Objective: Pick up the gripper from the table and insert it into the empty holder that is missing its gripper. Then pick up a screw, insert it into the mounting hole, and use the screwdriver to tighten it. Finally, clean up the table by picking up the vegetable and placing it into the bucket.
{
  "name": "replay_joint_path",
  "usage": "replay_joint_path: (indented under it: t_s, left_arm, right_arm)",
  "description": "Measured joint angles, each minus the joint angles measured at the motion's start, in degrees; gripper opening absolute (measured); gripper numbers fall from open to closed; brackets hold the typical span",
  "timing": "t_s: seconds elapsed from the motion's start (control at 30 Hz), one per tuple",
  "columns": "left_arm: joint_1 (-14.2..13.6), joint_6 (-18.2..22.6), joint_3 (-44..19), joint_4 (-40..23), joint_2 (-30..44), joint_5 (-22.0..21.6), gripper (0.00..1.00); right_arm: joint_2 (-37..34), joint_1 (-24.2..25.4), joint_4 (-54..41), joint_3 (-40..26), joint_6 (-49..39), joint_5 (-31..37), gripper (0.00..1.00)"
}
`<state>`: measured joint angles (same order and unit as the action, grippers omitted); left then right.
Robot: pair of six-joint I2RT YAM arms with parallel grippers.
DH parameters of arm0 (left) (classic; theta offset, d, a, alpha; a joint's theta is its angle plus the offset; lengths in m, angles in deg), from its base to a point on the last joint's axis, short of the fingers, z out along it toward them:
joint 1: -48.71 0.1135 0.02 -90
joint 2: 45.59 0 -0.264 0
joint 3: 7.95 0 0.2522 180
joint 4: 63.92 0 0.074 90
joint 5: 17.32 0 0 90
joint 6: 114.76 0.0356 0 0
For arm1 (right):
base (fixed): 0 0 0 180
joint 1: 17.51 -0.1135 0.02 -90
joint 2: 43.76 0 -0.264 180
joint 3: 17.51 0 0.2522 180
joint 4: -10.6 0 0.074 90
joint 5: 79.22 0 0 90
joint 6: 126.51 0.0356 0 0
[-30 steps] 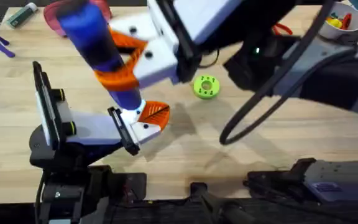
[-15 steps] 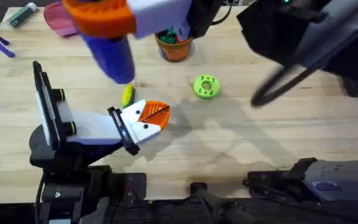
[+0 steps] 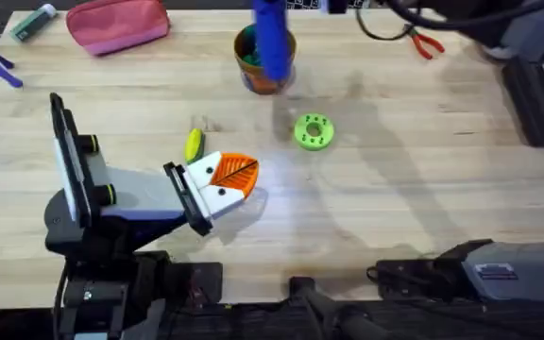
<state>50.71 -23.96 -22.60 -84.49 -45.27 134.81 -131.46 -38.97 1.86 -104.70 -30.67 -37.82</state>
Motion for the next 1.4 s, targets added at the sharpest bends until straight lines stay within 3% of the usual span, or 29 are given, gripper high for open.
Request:
replay_joint_path:
  t_s: [0.27, 0.47, 0.7, 0.93, 1.4]
  left_arm:
    - [0.0, 0.0, 0.0, 0.0, 0.0, 0.0, 0.006]
    - [0.0, 0.0, 0.0, 0.0, 0.0, 0.0, 0.006]
    - [0.0, 0.0, 0.0, 0.0, 0.0, 0.0, 0.006]
    - [0.0, 0.0, 0.0, 0.0, 0.0, 0.0, 0.006]
    - [0.0, 0.0, 0.0, 0.0, 0.0, 0.0, 0.006]
  right_arm:
    - [3.7, 5.7, -30.2, -5.4, -15.7, 15.7, 0.025]
    - [7.3, 6.1, -43.1, -8.9, -30.1, 28.3, 0.025]
    - [6.1, 6.1, -57.7, -9.1, -51.4, 38.2, 0.025]
    - [1.6, 6.5, -62.7, -9.1, -65.3, 48.5, 0.025]
    - [-12.8, 9.5, -60.4, -9.1, -76.3, 57.6, 0.025]
